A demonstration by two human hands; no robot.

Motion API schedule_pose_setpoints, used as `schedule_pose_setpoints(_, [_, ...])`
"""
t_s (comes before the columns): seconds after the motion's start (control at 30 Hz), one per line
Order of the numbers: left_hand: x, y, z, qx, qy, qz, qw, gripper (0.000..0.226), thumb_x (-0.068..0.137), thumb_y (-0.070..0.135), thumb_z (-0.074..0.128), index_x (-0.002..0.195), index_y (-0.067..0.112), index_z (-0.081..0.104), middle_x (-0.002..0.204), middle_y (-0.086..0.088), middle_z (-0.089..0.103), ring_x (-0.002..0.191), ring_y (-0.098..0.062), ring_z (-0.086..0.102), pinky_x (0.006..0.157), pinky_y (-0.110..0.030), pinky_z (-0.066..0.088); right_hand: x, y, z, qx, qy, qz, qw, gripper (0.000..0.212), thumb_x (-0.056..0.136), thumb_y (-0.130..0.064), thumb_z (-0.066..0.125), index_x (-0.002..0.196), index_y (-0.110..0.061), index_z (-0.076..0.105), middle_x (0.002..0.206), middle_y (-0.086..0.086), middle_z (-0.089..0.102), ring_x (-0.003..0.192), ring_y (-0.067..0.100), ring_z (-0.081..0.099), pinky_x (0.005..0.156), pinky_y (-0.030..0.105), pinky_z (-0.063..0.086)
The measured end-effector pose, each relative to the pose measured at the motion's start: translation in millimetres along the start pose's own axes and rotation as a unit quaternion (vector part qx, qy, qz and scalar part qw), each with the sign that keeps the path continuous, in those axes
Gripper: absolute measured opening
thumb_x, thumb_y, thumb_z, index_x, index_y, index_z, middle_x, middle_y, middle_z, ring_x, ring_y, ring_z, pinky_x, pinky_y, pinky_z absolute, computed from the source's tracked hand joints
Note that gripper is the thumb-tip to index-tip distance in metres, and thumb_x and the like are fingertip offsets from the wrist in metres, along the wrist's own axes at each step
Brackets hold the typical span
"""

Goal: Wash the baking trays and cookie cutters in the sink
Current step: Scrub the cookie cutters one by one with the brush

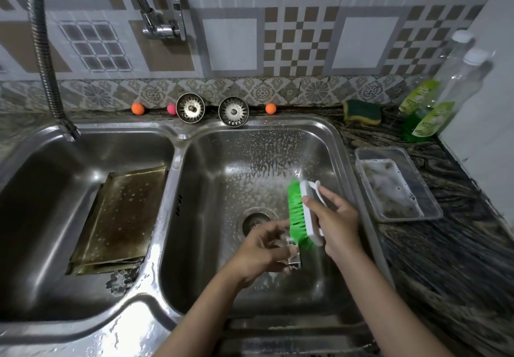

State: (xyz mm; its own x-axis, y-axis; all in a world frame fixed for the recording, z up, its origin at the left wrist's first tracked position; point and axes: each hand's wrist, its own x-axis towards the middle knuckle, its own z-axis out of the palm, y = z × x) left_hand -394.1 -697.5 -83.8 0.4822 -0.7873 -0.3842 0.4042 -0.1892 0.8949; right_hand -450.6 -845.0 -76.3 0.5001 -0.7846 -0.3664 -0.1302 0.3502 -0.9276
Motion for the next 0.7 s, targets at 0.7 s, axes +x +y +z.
schedule_pose_setpoints(0.7, [-121.8, 32.5, -209.7, 0.332, 0.415, -0.152, 0.833, 0.019, 0.072, 0.011, 0.075, 0.083, 0.019, 0.061, 0.072, -0.007, 0.066, 0.061, -0.023, 0.064, 0.050, -0.034, 0.052, -21.1, 34.9, 54.6, -0.097, -0.097, -0.043, 0.990, 0.052, 0.065, -0.016, 0.086, 0.111, -0.030, 0.066, 0.113, -0.002, 0.067, 0.102, 0.019, 0.065, 0.089, 0.047, 0.055])
